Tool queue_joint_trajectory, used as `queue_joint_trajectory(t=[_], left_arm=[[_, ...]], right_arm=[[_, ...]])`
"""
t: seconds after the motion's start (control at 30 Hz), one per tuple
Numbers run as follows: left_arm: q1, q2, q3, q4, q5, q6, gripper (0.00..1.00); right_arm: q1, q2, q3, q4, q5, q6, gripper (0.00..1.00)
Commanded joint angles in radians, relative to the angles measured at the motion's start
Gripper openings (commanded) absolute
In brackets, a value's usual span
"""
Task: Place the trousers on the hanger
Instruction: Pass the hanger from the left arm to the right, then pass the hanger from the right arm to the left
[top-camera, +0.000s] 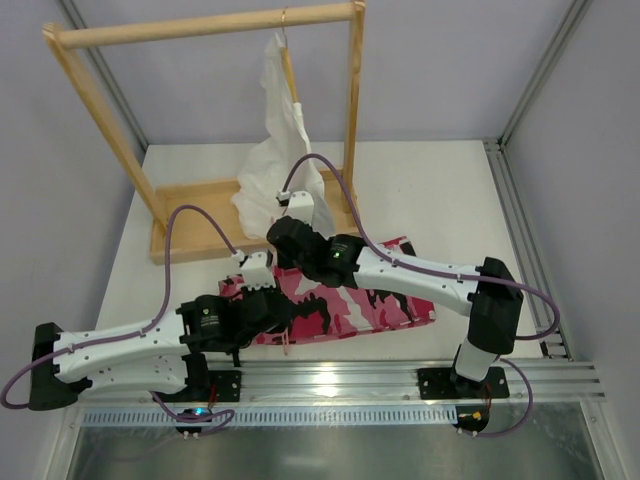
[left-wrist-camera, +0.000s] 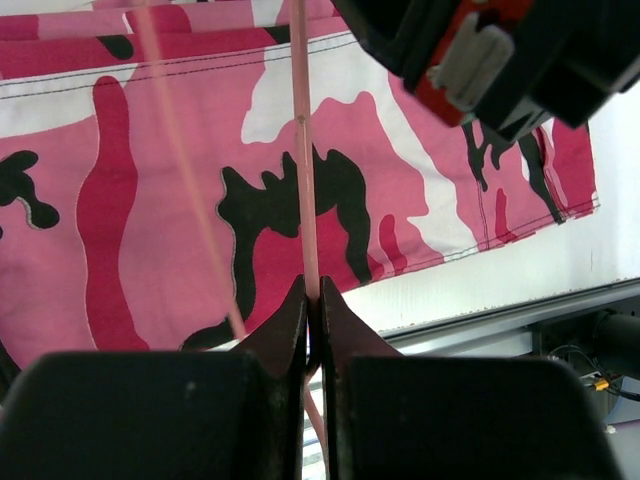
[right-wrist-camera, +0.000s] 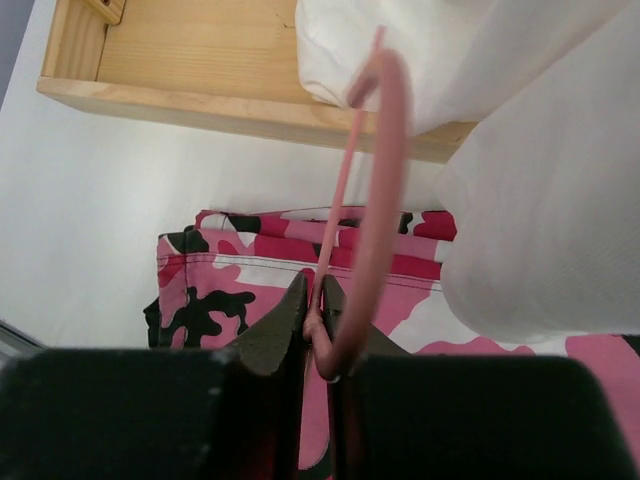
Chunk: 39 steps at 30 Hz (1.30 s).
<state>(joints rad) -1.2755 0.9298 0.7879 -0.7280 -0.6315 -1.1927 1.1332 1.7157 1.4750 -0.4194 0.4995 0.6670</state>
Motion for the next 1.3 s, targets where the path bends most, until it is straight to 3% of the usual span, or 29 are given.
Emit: queue_joint_trajectory(t=[0.0,0.07,0.17,0.2,0.33,0.6,0.87,1.27], left_arm=[[-0.005,-0.006,0.002,0.041,-0.028,-0.001,0.01],[-0.005,-0.006,0.002,0.047,-0.030,0.001,0.04],[-0.005,-0.006,0.007,0.053,-0.017,0.004,0.24],[-0.005,-0.008,0.008,0.052,-0.013,0.007,0.34],[-0.005,-0.049,0.016,0.035,0.001,-0.010,0.52],[-0.005,-0.146,-0.009,-0.042,-0.004,-0.067,0.57],[-0.005,-0.161,-0.001,-0.030,0.004,-0.061,0.59],[-0.005,-0.091,-0.029,0.107,0.049,-0.091,0.60]], right_arm=[[0.004,0.005,0.021,0.033,0.027,-0.021,0.09],[0.002,-0.007,0.013,0.034,0.013,-0.020,0.04],[0.002,-0.033,-0.022,0.048,0.001,-0.014,0.04],[0.002,-0.051,-0.041,0.047,-0.001,-0.010,0.04],[0.004,-0.108,-0.102,0.039,-0.016,0.025,0.04],[0.045,-0.254,-0.315,0.030,0.049,0.095,0.04],[0.158,-0.390,-0.491,-0.101,0.163,0.278,0.04],[0.169,-0.455,-0.504,-0.070,0.323,0.281,0.04]])
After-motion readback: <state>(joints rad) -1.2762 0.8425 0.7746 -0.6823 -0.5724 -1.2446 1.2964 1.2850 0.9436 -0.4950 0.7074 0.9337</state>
